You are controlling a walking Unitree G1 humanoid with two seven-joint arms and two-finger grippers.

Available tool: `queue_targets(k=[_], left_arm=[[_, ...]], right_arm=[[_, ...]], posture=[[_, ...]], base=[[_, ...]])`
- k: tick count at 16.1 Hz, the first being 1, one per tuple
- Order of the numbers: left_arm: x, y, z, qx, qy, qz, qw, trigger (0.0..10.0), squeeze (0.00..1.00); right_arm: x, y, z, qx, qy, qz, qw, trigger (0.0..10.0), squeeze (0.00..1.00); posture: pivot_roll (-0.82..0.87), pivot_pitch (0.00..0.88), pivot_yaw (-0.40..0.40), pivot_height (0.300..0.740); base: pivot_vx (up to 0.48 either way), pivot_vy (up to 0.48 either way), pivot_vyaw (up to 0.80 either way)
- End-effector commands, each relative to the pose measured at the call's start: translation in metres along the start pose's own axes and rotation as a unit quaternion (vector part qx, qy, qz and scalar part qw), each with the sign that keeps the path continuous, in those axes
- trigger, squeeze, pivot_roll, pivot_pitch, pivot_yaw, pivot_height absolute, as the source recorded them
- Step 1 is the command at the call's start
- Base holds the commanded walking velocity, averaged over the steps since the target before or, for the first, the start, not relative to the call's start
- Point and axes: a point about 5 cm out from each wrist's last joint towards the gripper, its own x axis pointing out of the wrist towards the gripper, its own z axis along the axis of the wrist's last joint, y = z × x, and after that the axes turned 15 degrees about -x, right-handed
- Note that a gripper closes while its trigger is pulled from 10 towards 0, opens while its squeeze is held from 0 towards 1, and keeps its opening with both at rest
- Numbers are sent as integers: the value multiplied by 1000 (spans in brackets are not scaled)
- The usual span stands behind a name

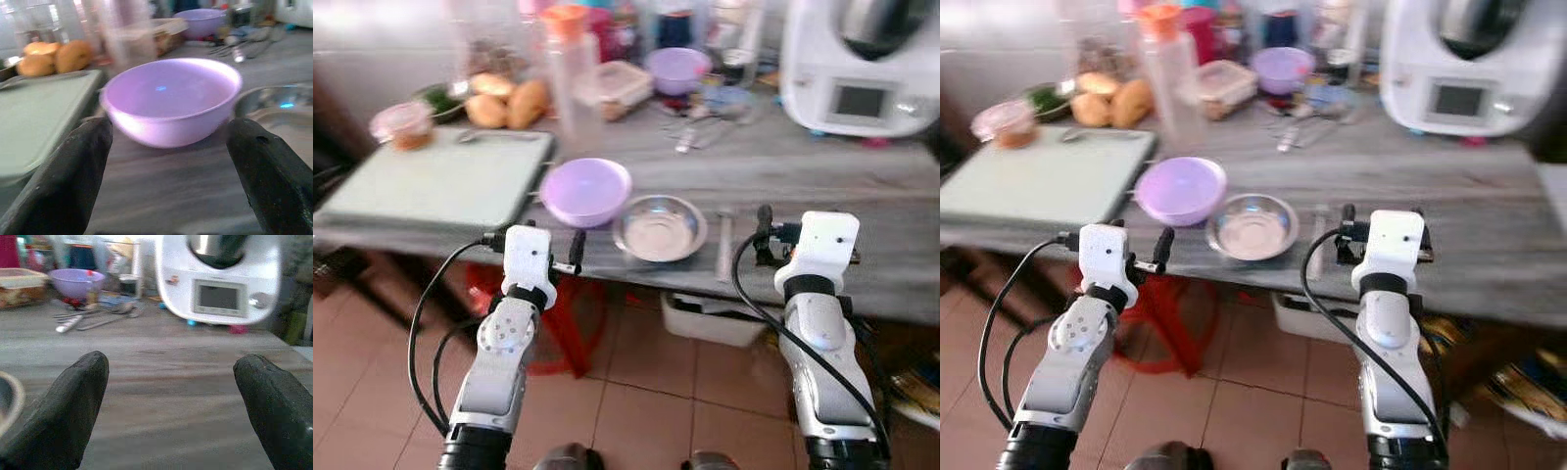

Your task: Setting the table

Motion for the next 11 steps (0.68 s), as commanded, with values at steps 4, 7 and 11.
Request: queue_targets(k=[4, 7, 11], left_arm=[[3, 2, 1, 5, -4, 2, 1000, 10000, 0], [-1, 12, -2, 5, 5, 21, 1000, 10000, 0], [9, 3, 5, 3, -10, 11, 1000, 10000, 0]], right_arm=[[2, 1, 7, 2, -17, 7, 1000, 10000, 0], [1, 2, 8, -3, -21, 10, 1000, 10000, 0], [5, 1, 9, 2, -17, 7, 1000, 10000, 0]], posture=[[-107, 0, 79, 740], [-114, 0, 84, 740], [-109, 0, 85, 740]], base=[[-187, 0, -205], [-269, 0, 0], [-307, 0, 0]])
